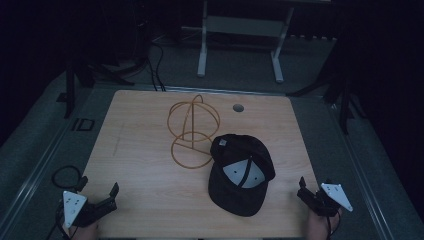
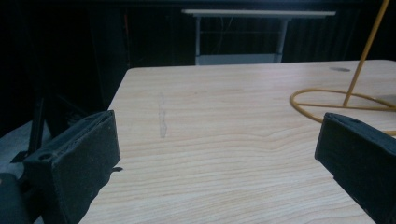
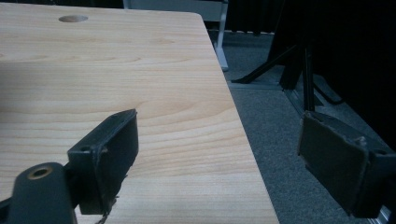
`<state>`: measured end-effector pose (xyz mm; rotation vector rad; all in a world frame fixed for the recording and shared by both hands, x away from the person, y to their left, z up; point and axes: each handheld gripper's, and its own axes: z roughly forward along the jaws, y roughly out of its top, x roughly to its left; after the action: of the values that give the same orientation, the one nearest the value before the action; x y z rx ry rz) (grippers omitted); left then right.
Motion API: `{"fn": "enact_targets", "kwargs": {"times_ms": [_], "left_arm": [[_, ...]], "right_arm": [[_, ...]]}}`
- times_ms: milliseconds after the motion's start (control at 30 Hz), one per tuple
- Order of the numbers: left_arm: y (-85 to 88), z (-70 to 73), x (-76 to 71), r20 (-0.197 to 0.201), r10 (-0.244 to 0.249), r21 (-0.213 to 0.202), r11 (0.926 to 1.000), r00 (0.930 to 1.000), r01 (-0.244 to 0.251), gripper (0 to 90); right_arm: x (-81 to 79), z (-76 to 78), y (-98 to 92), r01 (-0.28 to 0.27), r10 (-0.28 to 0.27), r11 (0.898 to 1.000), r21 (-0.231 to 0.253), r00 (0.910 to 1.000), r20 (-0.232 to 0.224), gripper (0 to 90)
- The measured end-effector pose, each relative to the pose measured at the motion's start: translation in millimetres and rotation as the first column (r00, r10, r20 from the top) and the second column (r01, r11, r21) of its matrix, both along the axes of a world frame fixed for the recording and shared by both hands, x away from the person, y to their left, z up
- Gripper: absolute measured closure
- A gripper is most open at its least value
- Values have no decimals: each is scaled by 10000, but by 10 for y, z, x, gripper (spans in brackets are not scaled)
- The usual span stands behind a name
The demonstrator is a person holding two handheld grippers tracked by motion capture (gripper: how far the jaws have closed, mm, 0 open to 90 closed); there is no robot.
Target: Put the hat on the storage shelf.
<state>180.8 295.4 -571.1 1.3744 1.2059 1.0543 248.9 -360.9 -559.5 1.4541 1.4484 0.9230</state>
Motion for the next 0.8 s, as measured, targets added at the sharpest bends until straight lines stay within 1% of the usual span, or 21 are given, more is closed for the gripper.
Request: {"fn": "enact_targets", "kwargs": {"times_ms": [67,100,133,200,300,367,433,467,500,533,567,600,667,700,733,767,800], "left_arm": [[11,-2,1,-4,15,-153,9999,10000,-15,3],[12,-3,2,0,31,-188,9998,10000,-31,3],[12,-3,2,0,31,-188,9998,10000,-31,3],[9,-2,3,-11,10,-140,9999,10000,-11,3],[2,-1,9,-23,-2,-105,9999,10000,2,3],[-7,-1,11,4,11,-11,10000,10000,-11,3],[-15,1,12,-47,-40,-43,10000,10000,40,3],[-21,6,14,-122,21,27,10000,9999,-20,3],[-23,11,15,-166,62,150,9999,9998,-60,3],[-23,11,15,-166,62,150,9999,9998,-60,3],[-36,24,13,-107,154,253,9996,9998,-151,3],[-41,29,10,-143,238,387,9990,9996,-232,3],[-51,47,4,-275,90,306,9995,9996,-81,20],[-67,59,-1,-314,155,411,9991,9994,-143,20],[-67,59,-1,-314,155,411,9991,9994,-143,20],[-95,77,-14,-292,46,497,9988,9996,-32,20],[-111,90,-16,-363,-10,481,9988,9993,28,20]], "right_arm": [[-6,1,-9,-95,96,9999,128,9999,-30,125],[-14,2,-12,-173,172,9995,275,9998,47,126],[-14,2,-12,-173,172,9995,275,9998,47,126],[-8,3,-24,-330,334,9987,399,9994,-88,128],[-19,11,-23,-529,531,9975,470,9986,-25,128],[-20,24,-22,-692,699,9960,570,9975,-102,128],[-35,47,-22,-859,867,9940,674,9962,-90,128],[-41,69,-21,-859,870,9938,703,9961,-125,128],[-51,100,-24,-912,919,9929,768,9958,-50,128],[-51,100,-24,-912,919,9929,768,9958,-50,128],[-58,128,-24,-978,979,9916,847,9952,33,128],[-71,243,-2,-1146,1153,9900,823,9933,-47,127],[-93,346,27,-1436,1440,9842,1038,9896,39,127],[-96,404,46,-1594,1602,9814,1069,9871,14,126],[-96,404,46,-1594,1602,9814,1069,9871,14,126],[-100,466,66,-1788,1796,9779,1086,9837,20,125],[-110,579,110,-2022,2025,9749,933,9793,70,125]]}}
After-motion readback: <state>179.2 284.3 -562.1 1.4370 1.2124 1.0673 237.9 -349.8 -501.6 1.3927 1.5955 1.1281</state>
